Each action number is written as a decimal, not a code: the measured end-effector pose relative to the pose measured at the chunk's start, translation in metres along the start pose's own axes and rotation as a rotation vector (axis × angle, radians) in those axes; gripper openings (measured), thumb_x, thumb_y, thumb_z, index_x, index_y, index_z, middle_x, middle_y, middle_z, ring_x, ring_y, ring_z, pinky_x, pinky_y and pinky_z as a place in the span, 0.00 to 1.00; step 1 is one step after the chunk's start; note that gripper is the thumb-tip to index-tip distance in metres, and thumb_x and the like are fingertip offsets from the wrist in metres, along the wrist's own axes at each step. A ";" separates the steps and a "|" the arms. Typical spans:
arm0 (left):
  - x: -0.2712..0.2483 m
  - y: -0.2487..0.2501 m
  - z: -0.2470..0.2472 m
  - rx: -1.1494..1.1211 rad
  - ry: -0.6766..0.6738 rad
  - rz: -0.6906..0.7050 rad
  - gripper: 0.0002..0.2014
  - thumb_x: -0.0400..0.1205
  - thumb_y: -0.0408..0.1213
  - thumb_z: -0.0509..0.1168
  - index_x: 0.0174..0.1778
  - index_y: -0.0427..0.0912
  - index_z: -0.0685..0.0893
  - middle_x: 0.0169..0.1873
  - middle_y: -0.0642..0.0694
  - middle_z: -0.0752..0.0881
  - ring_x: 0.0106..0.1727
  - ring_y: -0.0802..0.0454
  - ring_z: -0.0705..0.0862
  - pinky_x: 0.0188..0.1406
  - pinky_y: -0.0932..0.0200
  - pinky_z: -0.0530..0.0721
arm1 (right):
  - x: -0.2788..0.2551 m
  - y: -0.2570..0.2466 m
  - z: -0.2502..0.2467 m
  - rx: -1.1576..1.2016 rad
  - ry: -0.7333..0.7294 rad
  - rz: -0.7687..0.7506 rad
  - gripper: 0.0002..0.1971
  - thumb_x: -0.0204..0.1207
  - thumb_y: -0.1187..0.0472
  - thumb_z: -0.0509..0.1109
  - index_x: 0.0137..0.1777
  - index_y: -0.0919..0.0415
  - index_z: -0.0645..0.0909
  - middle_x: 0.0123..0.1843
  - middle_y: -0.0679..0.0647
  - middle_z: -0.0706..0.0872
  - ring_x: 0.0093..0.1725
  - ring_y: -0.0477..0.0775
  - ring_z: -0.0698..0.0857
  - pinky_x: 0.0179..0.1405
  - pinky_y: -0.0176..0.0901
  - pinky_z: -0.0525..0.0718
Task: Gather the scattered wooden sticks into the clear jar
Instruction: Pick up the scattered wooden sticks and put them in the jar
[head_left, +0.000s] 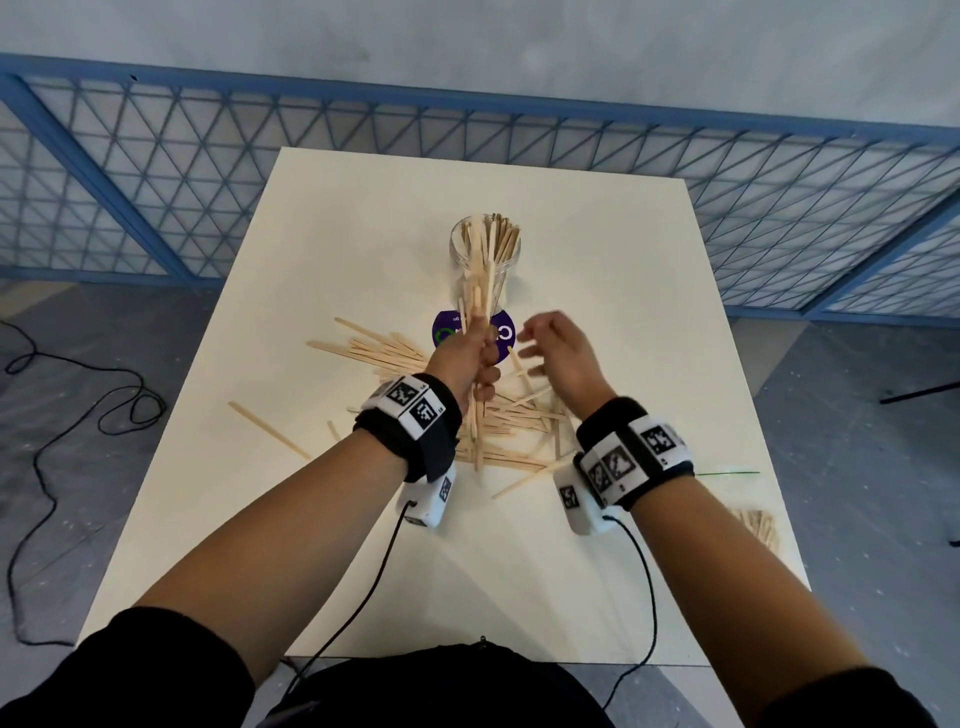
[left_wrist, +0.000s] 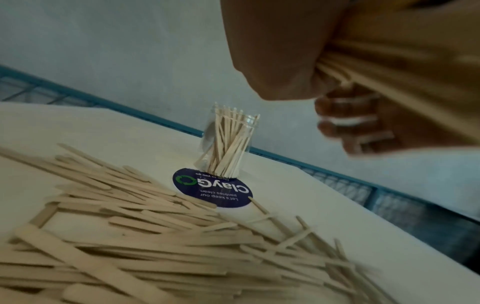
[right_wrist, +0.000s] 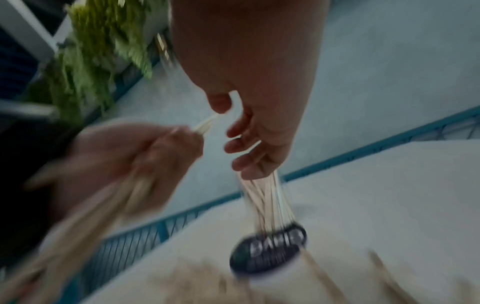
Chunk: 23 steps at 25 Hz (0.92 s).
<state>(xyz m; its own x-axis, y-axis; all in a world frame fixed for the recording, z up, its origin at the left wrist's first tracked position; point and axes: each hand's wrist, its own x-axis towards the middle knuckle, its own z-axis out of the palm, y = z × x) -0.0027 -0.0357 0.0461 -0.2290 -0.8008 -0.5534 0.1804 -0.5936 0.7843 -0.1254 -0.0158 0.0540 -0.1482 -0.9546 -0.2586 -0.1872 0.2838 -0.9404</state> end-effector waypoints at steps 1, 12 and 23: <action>-0.003 -0.005 0.002 0.062 -0.038 -0.017 0.22 0.84 0.59 0.47 0.29 0.49 0.68 0.14 0.56 0.65 0.13 0.62 0.60 0.13 0.72 0.59 | 0.008 -0.011 -0.003 0.008 0.049 -0.068 0.07 0.83 0.62 0.55 0.54 0.59 0.74 0.50 0.53 0.81 0.42 0.49 0.81 0.38 0.41 0.77; -0.014 -0.021 0.010 0.422 -0.233 0.019 0.24 0.82 0.48 0.61 0.22 0.44 0.64 0.08 0.54 0.67 0.11 0.60 0.63 0.15 0.72 0.62 | 0.025 -0.050 0.000 0.017 0.170 -0.256 0.11 0.82 0.68 0.52 0.45 0.57 0.75 0.33 0.48 0.79 0.25 0.49 0.78 0.21 0.32 0.73; -0.012 -0.018 0.020 0.419 -0.195 0.010 0.25 0.83 0.52 0.58 0.22 0.44 0.64 0.09 0.54 0.65 0.15 0.58 0.63 0.16 0.67 0.64 | 0.019 -0.037 0.002 -0.183 0.189 -0.201 0.10 0.78 0.66 0.59 0.39 0.62 0.81 0.32 0.53 0.85 0.29 0.50 0.81 0.27 0.35 0.79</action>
<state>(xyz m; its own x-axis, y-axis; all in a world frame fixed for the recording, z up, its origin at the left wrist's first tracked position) -0.0220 -0.0137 0.0444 -0.4122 -0.7528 -0.5132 -0.2089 -0.4701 0.8575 -0.1197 -0.0444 0.0834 -0.2653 -0.9641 -0.0097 -0.3998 0.1191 -0.9088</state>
